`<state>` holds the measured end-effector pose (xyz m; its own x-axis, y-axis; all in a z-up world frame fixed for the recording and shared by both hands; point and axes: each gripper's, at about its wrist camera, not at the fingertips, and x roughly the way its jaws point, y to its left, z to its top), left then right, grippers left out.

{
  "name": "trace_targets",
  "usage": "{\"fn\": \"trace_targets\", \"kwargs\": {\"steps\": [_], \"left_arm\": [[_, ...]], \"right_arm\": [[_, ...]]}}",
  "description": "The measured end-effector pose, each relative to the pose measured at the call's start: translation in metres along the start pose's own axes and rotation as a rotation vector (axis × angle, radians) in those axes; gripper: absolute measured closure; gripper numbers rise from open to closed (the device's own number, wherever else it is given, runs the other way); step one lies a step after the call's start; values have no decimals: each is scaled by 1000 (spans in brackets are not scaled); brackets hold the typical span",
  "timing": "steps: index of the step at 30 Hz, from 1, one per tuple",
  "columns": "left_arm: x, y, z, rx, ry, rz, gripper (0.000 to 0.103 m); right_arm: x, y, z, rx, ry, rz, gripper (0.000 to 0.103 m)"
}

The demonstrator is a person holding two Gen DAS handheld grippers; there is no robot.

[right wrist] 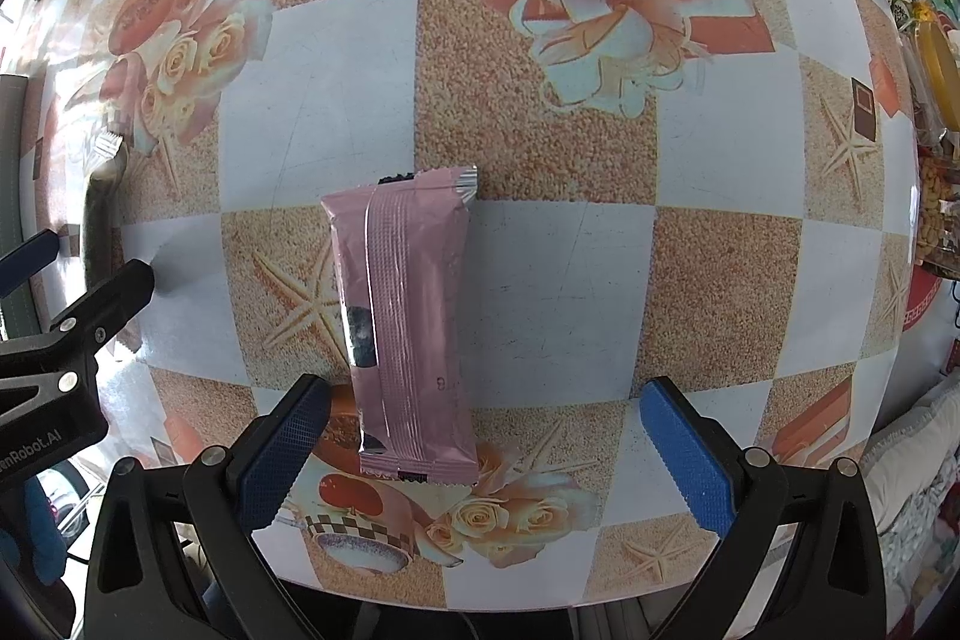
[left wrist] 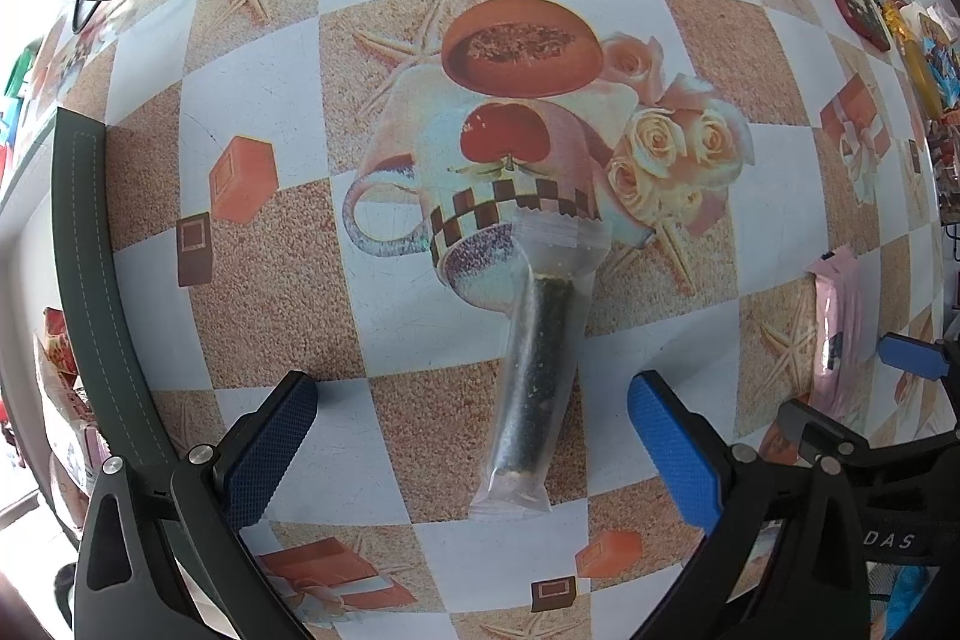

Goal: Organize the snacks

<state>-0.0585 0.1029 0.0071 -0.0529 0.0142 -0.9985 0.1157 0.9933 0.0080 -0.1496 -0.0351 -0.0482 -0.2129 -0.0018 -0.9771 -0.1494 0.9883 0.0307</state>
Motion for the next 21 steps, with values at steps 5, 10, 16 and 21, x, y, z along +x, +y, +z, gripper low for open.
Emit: {"fn": "trace_targets", "kwargs": {"steps": [5,10,16,21], "left_arm": [[2,1,3,1,30,2,0],[-1,-4,1,2,38,0,9],[-13,-15,2,30,8,-1,46],[-20,-12,4,16,5,-47,83]], "right_arm": [[1,-1,4,18,17,5,0],[-12,-3,3,17,-28,6,26],[-23,-1,5,6,-53,35,75],[-29,-1,3,9,-57,84,76]]}}
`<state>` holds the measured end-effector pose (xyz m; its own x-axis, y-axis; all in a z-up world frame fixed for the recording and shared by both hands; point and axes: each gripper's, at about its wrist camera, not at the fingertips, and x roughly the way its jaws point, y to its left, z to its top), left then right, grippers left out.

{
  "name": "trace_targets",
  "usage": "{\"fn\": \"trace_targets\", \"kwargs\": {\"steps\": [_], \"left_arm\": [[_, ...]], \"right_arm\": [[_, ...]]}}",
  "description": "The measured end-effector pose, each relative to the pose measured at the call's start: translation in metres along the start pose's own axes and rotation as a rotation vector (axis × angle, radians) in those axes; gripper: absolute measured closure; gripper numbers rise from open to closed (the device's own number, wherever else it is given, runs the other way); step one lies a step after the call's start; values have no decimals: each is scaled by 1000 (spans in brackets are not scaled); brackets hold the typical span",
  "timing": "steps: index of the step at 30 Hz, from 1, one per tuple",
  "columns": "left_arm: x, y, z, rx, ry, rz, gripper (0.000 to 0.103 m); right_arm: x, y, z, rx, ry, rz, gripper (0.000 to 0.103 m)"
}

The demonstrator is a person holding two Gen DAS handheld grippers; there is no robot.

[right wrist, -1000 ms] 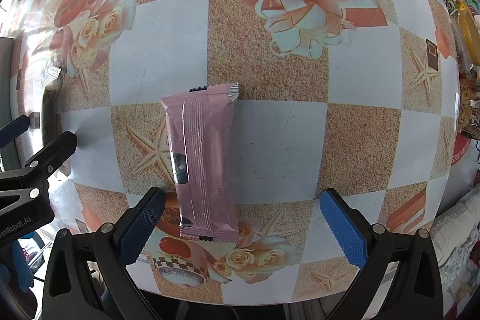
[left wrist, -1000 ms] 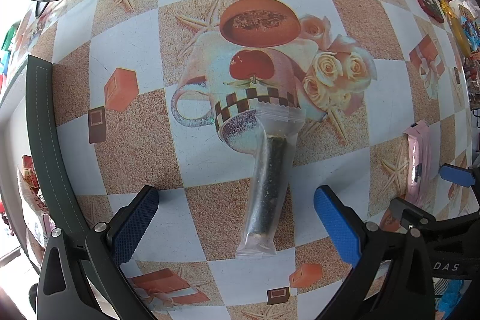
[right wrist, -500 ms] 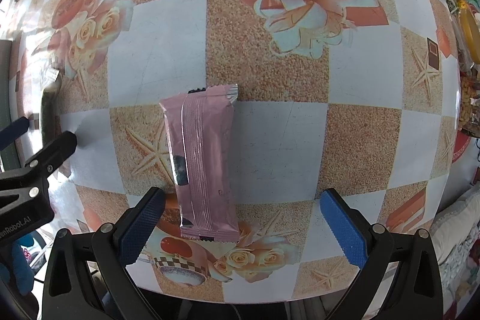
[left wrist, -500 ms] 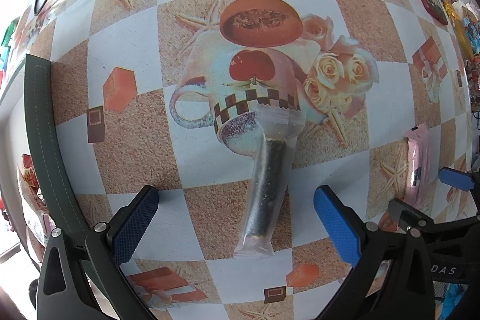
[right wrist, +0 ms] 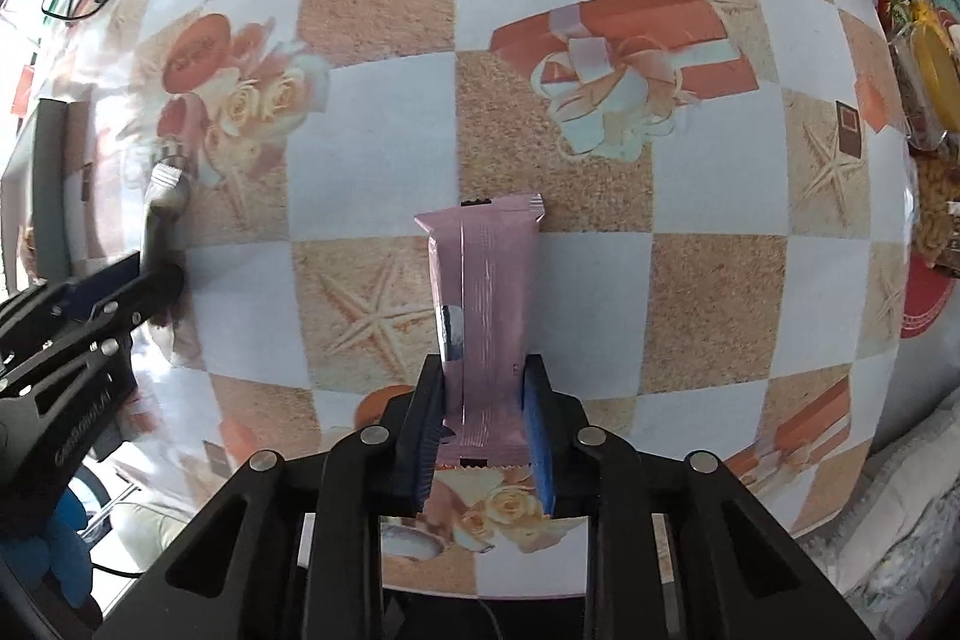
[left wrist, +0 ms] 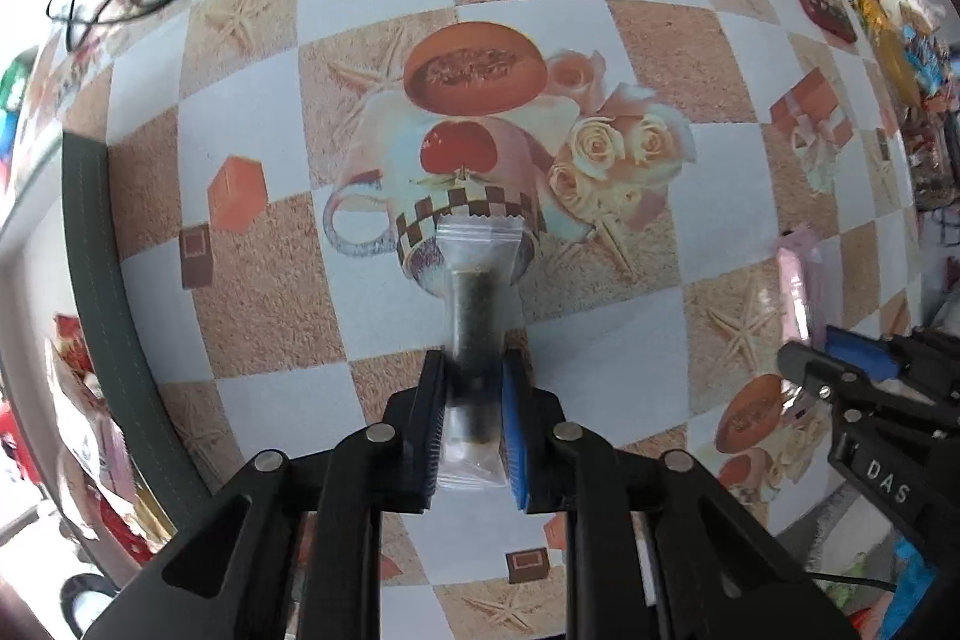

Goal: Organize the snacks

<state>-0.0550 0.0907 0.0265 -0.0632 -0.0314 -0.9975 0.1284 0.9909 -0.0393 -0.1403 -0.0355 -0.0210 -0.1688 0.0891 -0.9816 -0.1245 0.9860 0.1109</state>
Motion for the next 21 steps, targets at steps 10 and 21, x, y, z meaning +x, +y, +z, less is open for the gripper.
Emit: {"fn": "trace_targets", "kwargs": {"steps": [10,21], "left_arm": [[-35,15,-17,-32,-86,-31,83],[-74,54,-52,-112,-185,-55,83]], "right_arm": [[-24,16,3,-28,-35,53,76],[-51,56,21,-115,-76,68,76]]}}
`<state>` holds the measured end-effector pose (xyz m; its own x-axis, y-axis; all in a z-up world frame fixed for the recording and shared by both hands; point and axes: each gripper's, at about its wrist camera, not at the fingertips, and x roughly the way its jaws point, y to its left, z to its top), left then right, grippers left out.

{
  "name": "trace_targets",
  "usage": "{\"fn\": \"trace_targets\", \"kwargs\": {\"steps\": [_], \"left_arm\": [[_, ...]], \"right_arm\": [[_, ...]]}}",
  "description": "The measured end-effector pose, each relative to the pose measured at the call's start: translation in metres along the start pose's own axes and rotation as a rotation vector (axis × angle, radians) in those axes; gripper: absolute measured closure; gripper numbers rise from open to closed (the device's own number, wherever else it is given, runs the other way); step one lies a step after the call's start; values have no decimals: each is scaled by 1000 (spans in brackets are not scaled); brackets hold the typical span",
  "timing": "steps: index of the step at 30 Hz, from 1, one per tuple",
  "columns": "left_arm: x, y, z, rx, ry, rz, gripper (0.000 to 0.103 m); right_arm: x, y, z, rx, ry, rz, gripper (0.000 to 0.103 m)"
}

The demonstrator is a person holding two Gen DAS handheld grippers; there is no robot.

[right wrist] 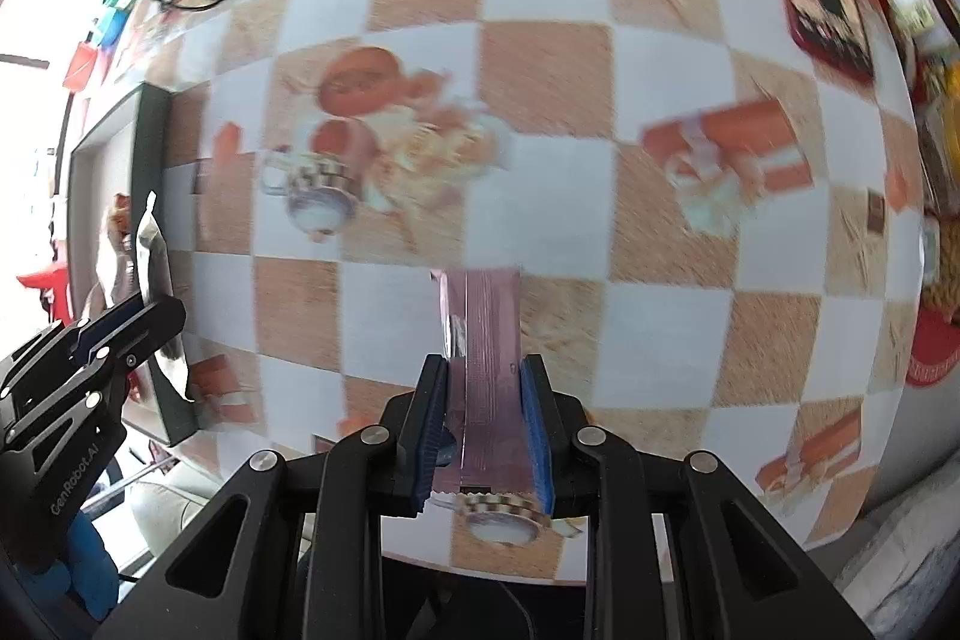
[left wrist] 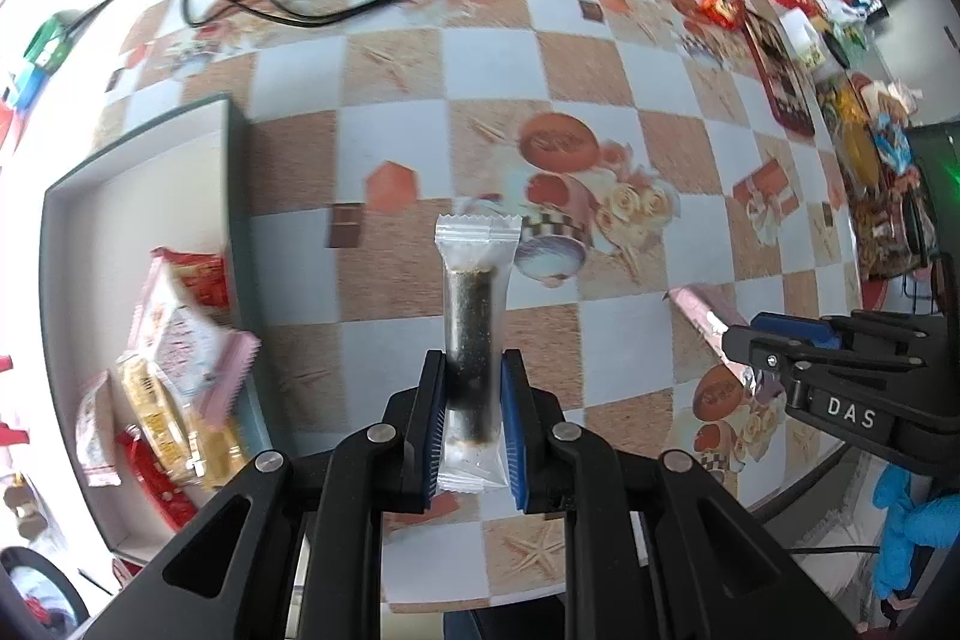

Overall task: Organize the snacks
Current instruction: 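Carry the tube snack and pink bar over the white tray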

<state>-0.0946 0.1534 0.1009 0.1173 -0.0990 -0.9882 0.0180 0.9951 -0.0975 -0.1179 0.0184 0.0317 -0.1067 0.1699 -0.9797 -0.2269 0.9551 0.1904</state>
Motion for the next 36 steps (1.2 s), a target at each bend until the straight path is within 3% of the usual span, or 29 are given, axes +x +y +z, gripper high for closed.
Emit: {"fn": "trace_targets", "kwargs": {"steps": [5,10,12,13,19,21,25,31,36], "left_arm": [[-14,25,-8,-35,-22,3,83],[-14,38,-15,-56,-12,-1,83],[-11,40,-17,-59,-4,-6,83],[-9,40,-18,-59,2,-7,83],[-6,39,-22,-53,18,-11,83],[-7,39,-23,-57,19,-11,83],[-11,43,-25,-66,14,-5,83],[-23,54,-24,-103,-10,-4,83],[-37,68,-24,-140,-46,6,83]], "right_arm": [[-3,14,7,-52,-2,-14,76],[28,19,-3,-93,80,-80,75],[36,19,-3,-103,94,-106,54],[39,18,-2,-103,88,-124,32],[57,12,3,-74,100,-173,30],[65,7,5,-65,114,-171,34],[64,20,1,-107,90,-181,77],[48,40,-4,-124,60,-97,77],[21,71,12,-173,13,-41,77]]}}
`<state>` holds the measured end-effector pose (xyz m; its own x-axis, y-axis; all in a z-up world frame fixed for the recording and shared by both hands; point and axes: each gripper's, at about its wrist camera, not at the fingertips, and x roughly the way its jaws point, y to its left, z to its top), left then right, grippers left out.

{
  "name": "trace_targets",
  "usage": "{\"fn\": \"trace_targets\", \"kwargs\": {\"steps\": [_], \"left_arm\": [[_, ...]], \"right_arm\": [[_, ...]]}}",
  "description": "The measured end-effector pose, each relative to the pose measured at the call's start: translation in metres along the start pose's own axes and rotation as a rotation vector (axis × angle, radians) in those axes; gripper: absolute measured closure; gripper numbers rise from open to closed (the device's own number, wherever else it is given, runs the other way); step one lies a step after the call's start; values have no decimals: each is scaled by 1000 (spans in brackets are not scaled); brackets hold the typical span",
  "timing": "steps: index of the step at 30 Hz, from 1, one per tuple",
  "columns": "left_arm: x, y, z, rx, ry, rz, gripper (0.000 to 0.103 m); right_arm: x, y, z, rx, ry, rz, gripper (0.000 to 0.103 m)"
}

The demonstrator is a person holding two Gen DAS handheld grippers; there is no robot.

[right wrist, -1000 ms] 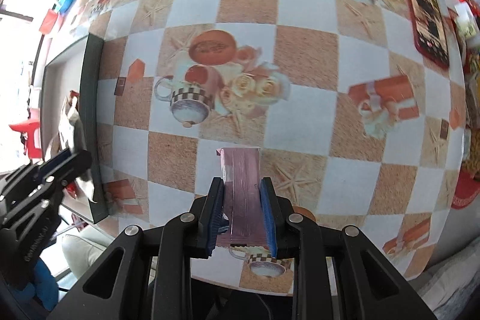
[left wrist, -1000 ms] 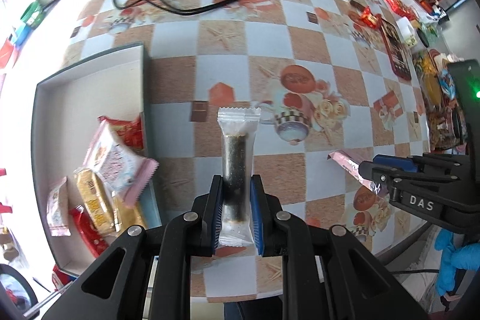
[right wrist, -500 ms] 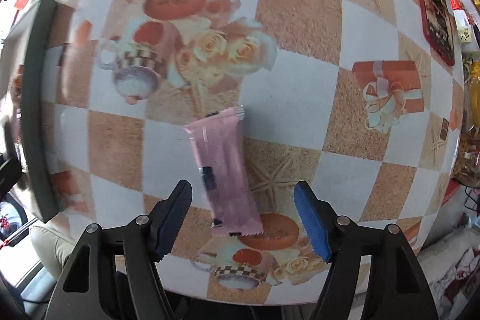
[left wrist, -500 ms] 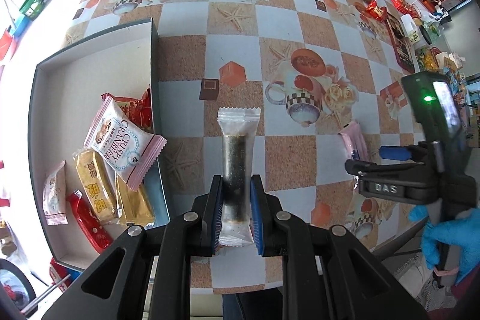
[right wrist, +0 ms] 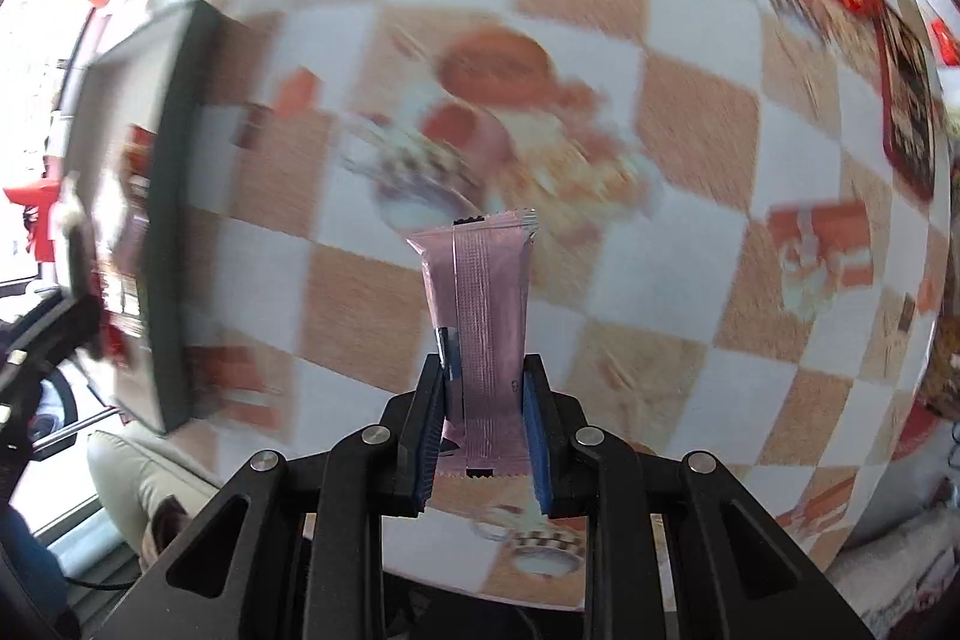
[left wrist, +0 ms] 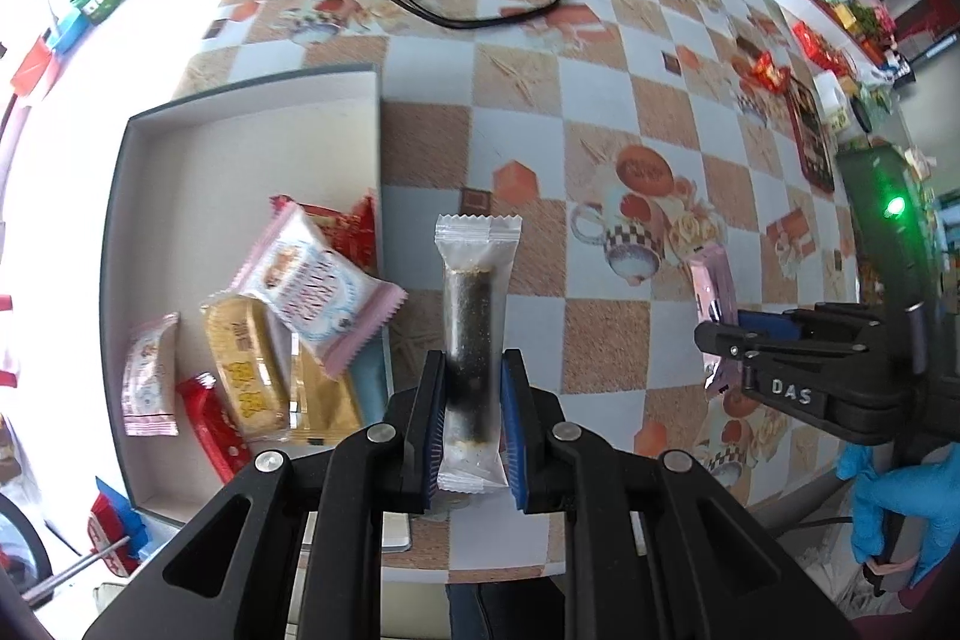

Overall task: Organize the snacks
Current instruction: 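Carry the tube snack and pink bar over the white tray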

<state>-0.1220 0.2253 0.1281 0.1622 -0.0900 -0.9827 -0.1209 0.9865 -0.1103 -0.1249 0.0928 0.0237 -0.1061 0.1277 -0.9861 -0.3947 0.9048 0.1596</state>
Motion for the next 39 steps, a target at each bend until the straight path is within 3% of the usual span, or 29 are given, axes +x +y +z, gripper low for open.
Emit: {"fn": "trace_targets", "kwargs": {"steps": [14,24,39], "left_arm": [[-26,74,3,-137,-75,47,83],[-25,125,-8,-220,-71,70,83],[-5,156,-14,-291,-29,75,83]], "right_arm": [[-40,92,50,-153,-70,83,77],[-33,146,56,-242,-50,92,77],[-2,212,68,-321,8,84,77]]}}
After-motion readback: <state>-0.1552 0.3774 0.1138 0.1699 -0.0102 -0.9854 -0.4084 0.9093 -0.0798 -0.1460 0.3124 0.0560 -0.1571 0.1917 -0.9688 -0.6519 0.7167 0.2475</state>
